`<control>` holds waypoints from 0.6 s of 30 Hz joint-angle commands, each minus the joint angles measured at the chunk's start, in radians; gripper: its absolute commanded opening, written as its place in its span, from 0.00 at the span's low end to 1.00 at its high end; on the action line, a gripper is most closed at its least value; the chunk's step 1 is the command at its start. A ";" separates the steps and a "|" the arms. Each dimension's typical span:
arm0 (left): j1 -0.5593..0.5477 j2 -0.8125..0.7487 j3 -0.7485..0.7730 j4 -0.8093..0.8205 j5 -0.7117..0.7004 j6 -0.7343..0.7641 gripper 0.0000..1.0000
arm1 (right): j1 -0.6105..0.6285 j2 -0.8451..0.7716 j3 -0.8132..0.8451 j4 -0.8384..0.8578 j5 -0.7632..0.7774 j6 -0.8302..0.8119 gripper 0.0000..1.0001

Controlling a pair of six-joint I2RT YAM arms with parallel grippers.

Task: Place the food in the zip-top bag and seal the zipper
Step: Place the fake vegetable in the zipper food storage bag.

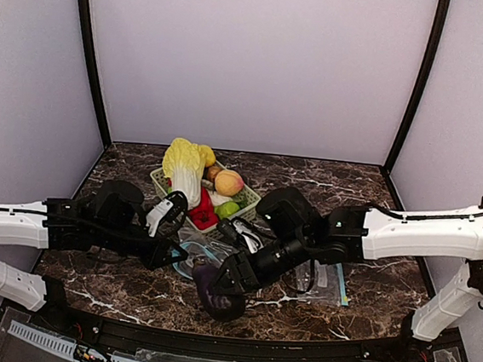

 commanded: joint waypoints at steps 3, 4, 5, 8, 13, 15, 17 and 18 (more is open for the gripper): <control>-0.018 -0.021 -0.036 0.056 -0.010 0.018 0.01 | -0.039 0.047 0.041 0.080 0.025 0.150 0.44; -0.020 -0.021 -0.043 0.063 -0.011 0.017 0.01 | -0.042 0.059 0.042 0.080 0.027 0.170 0.44; -0.024 -0.021 -0.046 0.077 -0.011 0.015 0.01 | -0.044 0.068 0.044 0.082 0.030 0.187 0.44; -0.033 -0.017 -0.062 0.108 -0.008 0.006 0.01 | -0.054 0.101 0.055 0.087 0.020 0.224 0.44; -0.049 -0.014 -0.078 0.174 -0.001 -0.013 0.01 | -0.068 0.146 0.068 0.101 0.055 0.285 0.44; -0.052 -0.012 -0.081 0.187 0.003 -0.022 0.01 | -0.079 0.145 0.050 0.139 0.073 0.324 0.44; -0.056 -0.012 -0.088 0.201 0.009 -0.039 0.01 | -0.090 0.137 0.024 0.199 0.096 0.370 0.43; -0.060 -0.011 -0.091 0.229 0.009 -0.055 0.01 | -0.095 0.137 0.017 0.216 0.114 0.389 0.42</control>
